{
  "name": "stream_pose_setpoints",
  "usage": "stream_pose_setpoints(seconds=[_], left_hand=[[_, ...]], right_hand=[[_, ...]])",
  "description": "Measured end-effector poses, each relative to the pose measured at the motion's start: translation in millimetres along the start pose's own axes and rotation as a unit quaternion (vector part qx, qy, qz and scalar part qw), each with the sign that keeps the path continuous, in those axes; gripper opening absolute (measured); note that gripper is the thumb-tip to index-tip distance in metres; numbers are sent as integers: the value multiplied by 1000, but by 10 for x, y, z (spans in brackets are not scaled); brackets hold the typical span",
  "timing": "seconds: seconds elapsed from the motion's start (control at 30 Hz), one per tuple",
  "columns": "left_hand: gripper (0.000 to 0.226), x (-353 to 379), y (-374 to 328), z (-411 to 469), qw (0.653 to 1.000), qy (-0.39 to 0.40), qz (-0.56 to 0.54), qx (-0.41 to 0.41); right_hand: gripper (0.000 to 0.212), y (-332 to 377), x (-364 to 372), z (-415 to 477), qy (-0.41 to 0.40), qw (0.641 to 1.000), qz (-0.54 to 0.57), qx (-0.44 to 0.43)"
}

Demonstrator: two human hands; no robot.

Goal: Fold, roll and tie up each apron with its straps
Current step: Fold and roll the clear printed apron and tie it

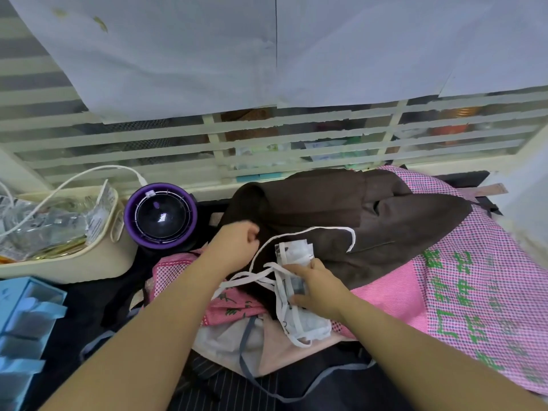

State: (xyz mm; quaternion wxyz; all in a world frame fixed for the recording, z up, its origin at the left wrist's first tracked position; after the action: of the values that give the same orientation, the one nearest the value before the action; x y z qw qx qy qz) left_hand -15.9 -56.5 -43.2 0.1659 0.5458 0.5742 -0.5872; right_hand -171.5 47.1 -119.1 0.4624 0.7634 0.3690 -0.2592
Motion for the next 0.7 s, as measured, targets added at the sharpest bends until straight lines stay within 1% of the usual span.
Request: stream_pose_setpoints(seconds=[0.03, 0.07, 0.13, 0.2, 0.27, 0.33, 0.37, 0.4, 0.43, 0.47, 0.53, 0.57, 0.63, 0.67, 0.7], left_hand=[[34, 106, 93, -13, 999, 23, 30, -24], [31, 216, 155, -18, 998, 40, 37, -45], [26, 382, 218, -1, 995, 54, 11, -78], [25, 496, 247, 35, 993, 57, 2, -104], [21, 551, 258, 58, 993, 29, 3, -117], [17, 545, 215, 17, 992, -50, -51, -101], [14, 538, 170, -23, 987, -93, -103, -79], [12, 544, 115, -68, 978, -120, -163, -51], [12, 564, 48, -120, 967, -125, -219, -22], [11, 612, -15, -176, 958, -112, -264, 2], [12, 744, -110, -281, 943, -80, -321, 23], [12, 812, -125, -318, 937, -76, -341, 21], [13, 908, -135, -364, 925, -81, -372, 10], [13, 936, -144, -378, 922, -81, -380, 4], [14, 950, -144, -374, 921, -85, -379, 1]], right_hand=[[67, 1, -1, 2, 0, 1000, -1, 2], [67, 0, -2, 2, 2, 1000, -4, 3], [67, 2, -2, 4, 1, 1000, -8, 3], [67, -2, 1, 5, 1, 1000, -10, 4], [67, -4, 3, 3, 0, 1000, -7, 5], [67, -11, 12, 9, -2, 1000, -4, 7], [68, -12, 13, 11, -4, 1000, 0, 7], [68, -8, 11, 9, -7, 1000, 2, 6], [67, -9, 11, 8, -9, 1000, 1, 5], [66, -3, 2, 2, -11, 1000, 0, 2], [55, -17, -6, -3, -15, 1000, 9, -6], [45, -37, -6, -3, -22, 999, 29, -13], [23, -98, -26, 13, -62, 995, 77, -21], [19, -133, -50, 12, -82, 990, 118, -8], [21, -153, -86, -1, -93, 980, 173, 15]])
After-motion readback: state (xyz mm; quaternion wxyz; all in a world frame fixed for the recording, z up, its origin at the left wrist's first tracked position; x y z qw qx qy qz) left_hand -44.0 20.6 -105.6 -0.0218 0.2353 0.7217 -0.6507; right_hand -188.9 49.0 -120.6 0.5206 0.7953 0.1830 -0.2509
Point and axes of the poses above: each hand's wrist, its own z-axis towards the middle knuckle, its own x-axis out of the palm, y = z × x, the point moved 1 cm from there along z, towards the middle knuckle, and after that the axes turned 5 degrees about x, right-handed, at the moved point
